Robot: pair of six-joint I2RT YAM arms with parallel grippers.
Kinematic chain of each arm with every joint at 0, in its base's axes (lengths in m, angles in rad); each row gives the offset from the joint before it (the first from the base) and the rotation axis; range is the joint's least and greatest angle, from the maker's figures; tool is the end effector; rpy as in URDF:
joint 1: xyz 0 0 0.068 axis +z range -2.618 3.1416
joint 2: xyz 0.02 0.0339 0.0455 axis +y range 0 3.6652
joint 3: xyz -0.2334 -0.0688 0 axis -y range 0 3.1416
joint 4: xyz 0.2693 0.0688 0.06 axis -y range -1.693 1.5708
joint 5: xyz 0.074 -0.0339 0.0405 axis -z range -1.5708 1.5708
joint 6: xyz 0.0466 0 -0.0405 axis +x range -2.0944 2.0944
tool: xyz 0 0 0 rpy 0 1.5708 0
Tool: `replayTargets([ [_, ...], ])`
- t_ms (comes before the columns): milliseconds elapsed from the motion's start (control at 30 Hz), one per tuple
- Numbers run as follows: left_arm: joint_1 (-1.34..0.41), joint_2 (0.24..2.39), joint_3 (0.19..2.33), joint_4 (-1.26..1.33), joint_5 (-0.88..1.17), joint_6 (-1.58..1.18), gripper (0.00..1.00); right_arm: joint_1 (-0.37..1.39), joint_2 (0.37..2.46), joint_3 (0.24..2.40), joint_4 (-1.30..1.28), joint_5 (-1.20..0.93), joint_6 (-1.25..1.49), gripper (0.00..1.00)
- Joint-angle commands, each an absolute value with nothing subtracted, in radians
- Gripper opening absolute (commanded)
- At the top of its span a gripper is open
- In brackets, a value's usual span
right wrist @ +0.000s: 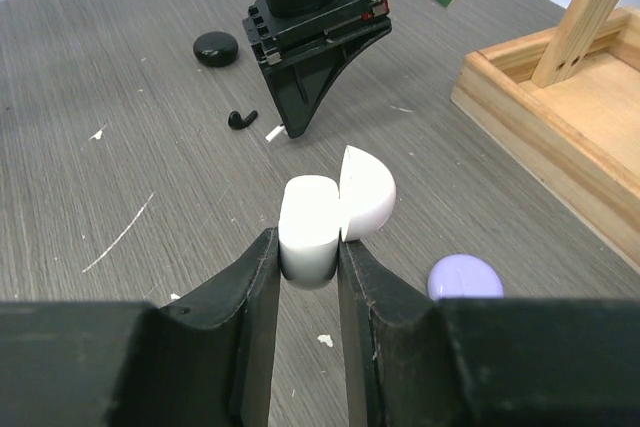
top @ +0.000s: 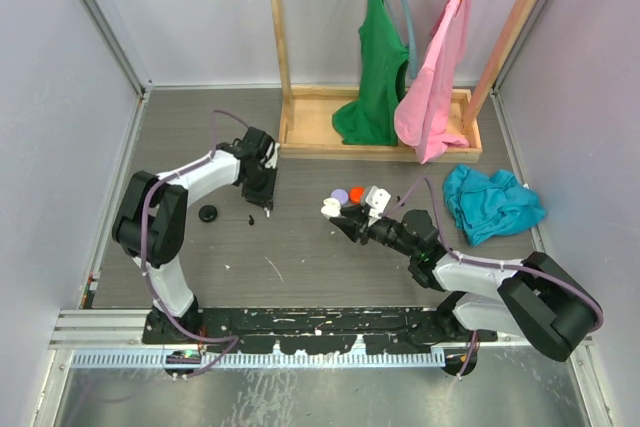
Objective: Insert the wireless bluetooth earbuds into the charging case
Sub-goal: Pick up the earbud from the center of the board, then place the earbud in the charging case.
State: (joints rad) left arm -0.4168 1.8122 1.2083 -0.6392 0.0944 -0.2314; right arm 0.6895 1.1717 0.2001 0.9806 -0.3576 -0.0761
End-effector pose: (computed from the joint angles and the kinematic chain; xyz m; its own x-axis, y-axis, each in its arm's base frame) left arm 0.3368 -0.1539 0.1226 -0.9415 0.1671 -0.2928 0.2207 0.9620 -0.1607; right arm 0.1813 0.1706 0.1411 0.0728 -0.0323 -0.9968 -0.8629 0.4991 -0.0792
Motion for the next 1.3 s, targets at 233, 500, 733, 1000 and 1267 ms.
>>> replayTargets([
  [233,-0.575,1.505,1.036,-0.355,0.014,-0.313,0.08,0.688,1.2,0.21,1.155,-0.398,-0.006,0.03],
  [500,-0.627,1.297,0.895,-0.132,-0.016,-0.324,0.07,0.688,1.279,0.22,1.23,-0.398,-0.005,0.03],
  [733,-0.652,1.121,0.782,0.024,-0.021,-0.331,0.07,0.687,1.343,0.257,1.285,-0.394,0.001,0.03],
  [1000,-0.705,1.031,0.725,0.134,-0.035,-0.35,0.07,0.692,1.445,0.286,1.428,-0.4,0.013,0.03],
  [1267,-0.753,1.018,0.694,0.212,-0.061,-0.357,0.07,0.708,1.523,0.311,1.533,-0.419,0.013,0.03],
])
